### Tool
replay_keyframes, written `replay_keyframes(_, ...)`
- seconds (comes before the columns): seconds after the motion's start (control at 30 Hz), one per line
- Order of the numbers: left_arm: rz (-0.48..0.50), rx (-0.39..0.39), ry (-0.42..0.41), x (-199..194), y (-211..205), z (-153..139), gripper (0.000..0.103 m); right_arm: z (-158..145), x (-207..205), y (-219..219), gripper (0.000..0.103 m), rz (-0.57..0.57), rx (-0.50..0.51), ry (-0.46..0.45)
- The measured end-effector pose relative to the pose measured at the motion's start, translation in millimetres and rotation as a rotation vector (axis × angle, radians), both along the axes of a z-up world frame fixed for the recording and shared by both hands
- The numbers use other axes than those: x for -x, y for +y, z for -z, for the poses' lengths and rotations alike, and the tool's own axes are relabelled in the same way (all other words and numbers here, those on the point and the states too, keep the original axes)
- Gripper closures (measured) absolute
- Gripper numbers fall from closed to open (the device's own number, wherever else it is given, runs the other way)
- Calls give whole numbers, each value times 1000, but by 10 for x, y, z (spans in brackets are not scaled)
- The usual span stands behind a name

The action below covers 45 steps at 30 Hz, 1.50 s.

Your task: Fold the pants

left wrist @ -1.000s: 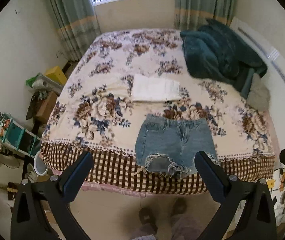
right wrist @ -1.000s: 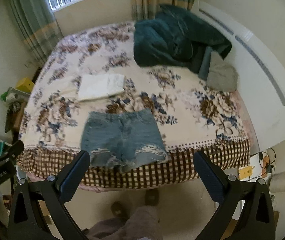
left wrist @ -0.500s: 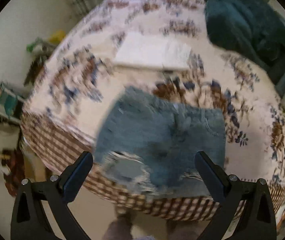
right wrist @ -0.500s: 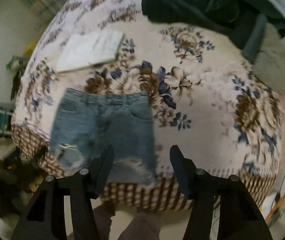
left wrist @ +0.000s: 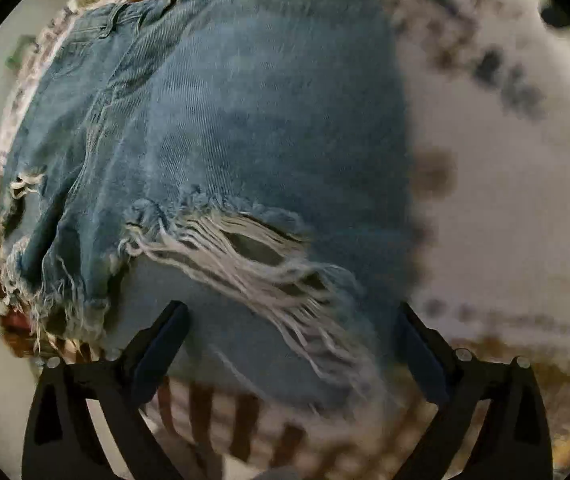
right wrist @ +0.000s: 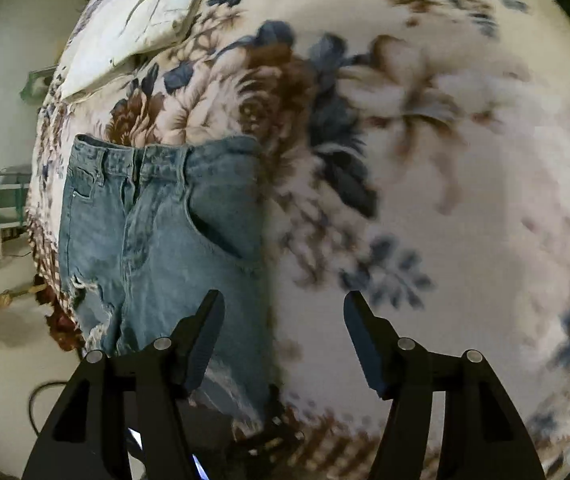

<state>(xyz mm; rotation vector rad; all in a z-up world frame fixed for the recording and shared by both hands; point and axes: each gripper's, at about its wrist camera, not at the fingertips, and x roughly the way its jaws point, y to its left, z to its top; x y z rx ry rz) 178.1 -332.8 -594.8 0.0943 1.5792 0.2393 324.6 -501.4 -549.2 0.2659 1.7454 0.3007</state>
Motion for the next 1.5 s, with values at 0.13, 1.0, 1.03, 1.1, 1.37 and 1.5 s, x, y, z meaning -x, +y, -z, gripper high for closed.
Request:
replay_keyframes(0.13, -64, 74, -59, 44, 126, -85, 15, 402, -171, 294, 38, -17, -58, 40)
replay_keyframes(1.0, -269, 407, -414, 169, 2560, -2065, 101, -1255, -553, 2003, 100, -46, -15, -178)
replay_keyframes(1.03, -287, 400, -421, 157, 2612, -2016, 101, -1260, -584, 2172, 100, -56, -14, -182)
replay_keyframes(1.1, -331, 389, -435, 113, 2872, -1987, 101, -1274, -634, 2520, 100, -80, -23, -190)
replay_keyframes(1.37, -523, 443, -402, 15, 3661, -1460, 101, -856, -824, 3694, 100, -208, 28, -194)
replay_keyframes(1.5, -574, 439, -385, -26, 3940, -1139, 101, -512, -839, 4016, 100, -262, 60, -173)
